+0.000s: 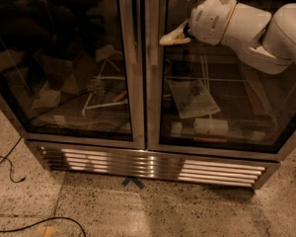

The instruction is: Pick orange can from top drawer and place on counter

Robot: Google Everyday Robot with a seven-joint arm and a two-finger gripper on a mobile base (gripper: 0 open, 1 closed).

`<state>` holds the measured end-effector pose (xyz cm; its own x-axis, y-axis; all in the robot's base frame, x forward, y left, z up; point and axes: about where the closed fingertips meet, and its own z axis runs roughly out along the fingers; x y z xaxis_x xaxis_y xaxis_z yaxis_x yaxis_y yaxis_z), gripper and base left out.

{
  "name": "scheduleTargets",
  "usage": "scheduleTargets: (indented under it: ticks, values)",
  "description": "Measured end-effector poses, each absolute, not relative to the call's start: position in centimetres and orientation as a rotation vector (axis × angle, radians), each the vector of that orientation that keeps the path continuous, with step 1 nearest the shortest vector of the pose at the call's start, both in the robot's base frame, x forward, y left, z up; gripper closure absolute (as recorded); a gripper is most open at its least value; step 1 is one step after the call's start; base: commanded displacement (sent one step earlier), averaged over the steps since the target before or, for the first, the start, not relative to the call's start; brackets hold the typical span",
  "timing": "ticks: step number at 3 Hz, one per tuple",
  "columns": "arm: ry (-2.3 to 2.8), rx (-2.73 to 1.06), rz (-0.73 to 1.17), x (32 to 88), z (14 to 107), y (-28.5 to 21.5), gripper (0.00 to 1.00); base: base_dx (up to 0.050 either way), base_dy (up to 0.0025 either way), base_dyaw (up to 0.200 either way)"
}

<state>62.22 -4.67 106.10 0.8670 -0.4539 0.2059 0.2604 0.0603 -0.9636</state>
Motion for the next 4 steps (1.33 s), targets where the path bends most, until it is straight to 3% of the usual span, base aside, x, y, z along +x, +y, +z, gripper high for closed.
scheduleTargets:
  ticks: [2,4]
  values:
    - [0.033,-1.402,-0.705,64.7,109.7,-3.5,0.00,0.000,0.00000,0.000]
    - [-0.014,-1.436,-0.734,64.9,110.5,-4.6,0.00,0.000,0.00000,0.000]
